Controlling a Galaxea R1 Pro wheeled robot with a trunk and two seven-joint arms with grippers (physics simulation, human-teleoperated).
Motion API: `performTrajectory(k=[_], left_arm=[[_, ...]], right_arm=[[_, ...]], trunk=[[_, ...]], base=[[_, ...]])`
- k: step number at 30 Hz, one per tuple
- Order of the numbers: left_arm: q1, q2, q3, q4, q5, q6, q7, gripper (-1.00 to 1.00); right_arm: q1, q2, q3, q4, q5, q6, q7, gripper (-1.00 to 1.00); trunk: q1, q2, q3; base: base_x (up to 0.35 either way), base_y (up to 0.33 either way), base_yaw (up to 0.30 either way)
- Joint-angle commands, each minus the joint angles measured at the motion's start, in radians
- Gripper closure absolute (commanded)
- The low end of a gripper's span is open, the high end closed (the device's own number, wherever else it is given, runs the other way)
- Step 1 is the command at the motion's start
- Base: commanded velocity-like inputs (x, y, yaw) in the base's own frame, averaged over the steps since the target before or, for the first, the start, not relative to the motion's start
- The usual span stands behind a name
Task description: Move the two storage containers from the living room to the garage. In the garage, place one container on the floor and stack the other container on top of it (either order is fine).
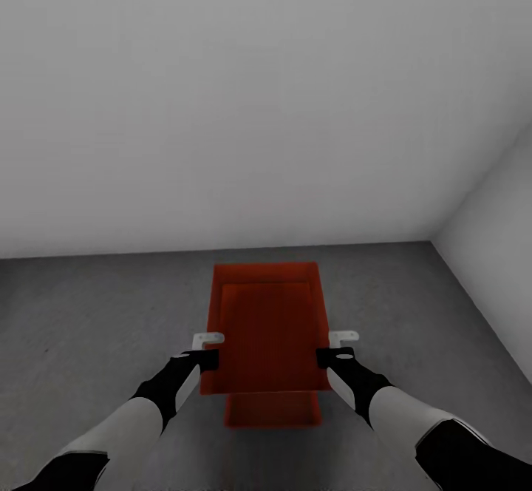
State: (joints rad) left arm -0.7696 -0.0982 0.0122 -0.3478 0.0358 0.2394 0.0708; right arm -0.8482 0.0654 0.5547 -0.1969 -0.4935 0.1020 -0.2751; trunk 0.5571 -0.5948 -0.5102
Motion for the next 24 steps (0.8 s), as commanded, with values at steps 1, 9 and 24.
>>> performTrajectory(k=[1,9,24], left_arm=[[0.0,-0.001,-0.016,-0.005,0.018,0.001,0.001,1.0],[0.0,-0.001,-0.017,-0.005,0.018,0.001,0.002,1.0],[0.0,-0.001,-0.017,-0.005,0.018,0.001,0.001,1.0]], right_arm=[[0.0,0.008,0.03,0.001,-0.039,0.007,0.01,1.0],[0.0,0.008,0.03,0.001,-0.039,0.007,0.01,1.0],[0.0,0.008,0.03,0.001,-0.039,0.008,0.01,1.0]], trunk=[[0.0,-0.001,-0.003],[0.0,-0.001,-0.016],[0.0,-0.001,-0.034]], base=[[0.0,0.0,0.0],[0.0,0.0,0.0],[0.0,0.0,0.0]])
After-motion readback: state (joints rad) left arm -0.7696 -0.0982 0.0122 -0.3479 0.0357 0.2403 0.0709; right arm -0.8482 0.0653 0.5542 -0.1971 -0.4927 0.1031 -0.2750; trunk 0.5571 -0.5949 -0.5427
